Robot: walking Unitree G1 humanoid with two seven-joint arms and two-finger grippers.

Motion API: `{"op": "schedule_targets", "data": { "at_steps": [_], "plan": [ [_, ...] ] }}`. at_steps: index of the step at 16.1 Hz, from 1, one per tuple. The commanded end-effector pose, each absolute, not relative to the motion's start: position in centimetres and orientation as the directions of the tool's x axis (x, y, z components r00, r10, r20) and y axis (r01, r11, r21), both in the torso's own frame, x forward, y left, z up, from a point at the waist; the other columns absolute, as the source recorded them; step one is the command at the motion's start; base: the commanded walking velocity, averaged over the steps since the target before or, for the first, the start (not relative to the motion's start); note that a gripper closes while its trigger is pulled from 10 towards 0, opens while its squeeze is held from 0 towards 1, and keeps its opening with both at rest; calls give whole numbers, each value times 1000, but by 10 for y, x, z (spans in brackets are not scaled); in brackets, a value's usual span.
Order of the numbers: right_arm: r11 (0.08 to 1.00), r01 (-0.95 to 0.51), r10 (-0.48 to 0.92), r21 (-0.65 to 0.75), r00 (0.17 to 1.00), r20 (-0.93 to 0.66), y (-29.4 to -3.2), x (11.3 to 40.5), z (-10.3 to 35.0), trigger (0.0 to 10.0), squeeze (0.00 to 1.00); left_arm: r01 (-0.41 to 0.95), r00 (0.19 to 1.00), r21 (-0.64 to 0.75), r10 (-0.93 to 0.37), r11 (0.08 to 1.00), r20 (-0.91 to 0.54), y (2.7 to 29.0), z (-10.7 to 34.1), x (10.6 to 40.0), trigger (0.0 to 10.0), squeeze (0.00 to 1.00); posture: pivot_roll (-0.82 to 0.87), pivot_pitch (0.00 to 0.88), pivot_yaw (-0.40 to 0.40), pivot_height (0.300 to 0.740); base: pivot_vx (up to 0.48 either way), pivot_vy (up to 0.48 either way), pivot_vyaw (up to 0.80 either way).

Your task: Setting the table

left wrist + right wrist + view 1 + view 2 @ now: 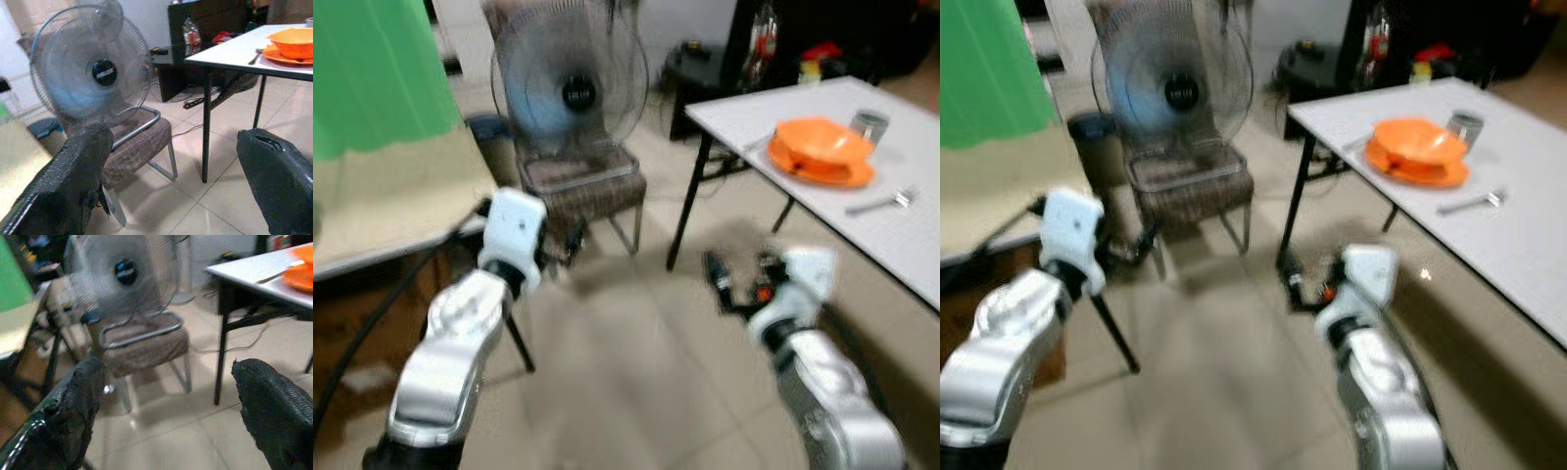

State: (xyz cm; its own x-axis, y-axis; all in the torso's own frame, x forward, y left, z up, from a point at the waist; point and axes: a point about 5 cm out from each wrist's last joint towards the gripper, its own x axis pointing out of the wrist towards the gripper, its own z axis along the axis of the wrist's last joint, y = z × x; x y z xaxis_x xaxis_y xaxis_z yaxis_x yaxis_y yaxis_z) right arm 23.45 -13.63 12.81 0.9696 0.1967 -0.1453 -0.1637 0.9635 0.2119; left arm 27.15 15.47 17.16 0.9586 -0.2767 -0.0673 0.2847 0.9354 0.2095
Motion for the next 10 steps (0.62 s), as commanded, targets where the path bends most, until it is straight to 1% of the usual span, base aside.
{"op": "schedule_targets", "data": {
  "at_steps": [1, 6, 10],
  "plan": [
    [964, -165, 194, 207, 972, -129, -140, 237, 132, 10000, 0, 279, 960, 211, -276, 937, -46, 154, 176, 272, 10000, 0, 103, 0, -9, 740, 0, 0, 800],
    [954, -222, 251, 199, 959, -132, -136, 239, 132, 10000, 0, 277, 960, 206, -276, 938, -34, 155, 179, 271, 10000, 0, 115, 0, -22, 740, 0, 0, 800],
    [950, -242, 270, 198, 954, -129, -135, 242, 133, 10000, 0, 270, 963, 202, -268, 941, -36, 157, 178, 269, 10000, 0, 118, 0, -28, 740, 286, 0, 800]
  ]
}}
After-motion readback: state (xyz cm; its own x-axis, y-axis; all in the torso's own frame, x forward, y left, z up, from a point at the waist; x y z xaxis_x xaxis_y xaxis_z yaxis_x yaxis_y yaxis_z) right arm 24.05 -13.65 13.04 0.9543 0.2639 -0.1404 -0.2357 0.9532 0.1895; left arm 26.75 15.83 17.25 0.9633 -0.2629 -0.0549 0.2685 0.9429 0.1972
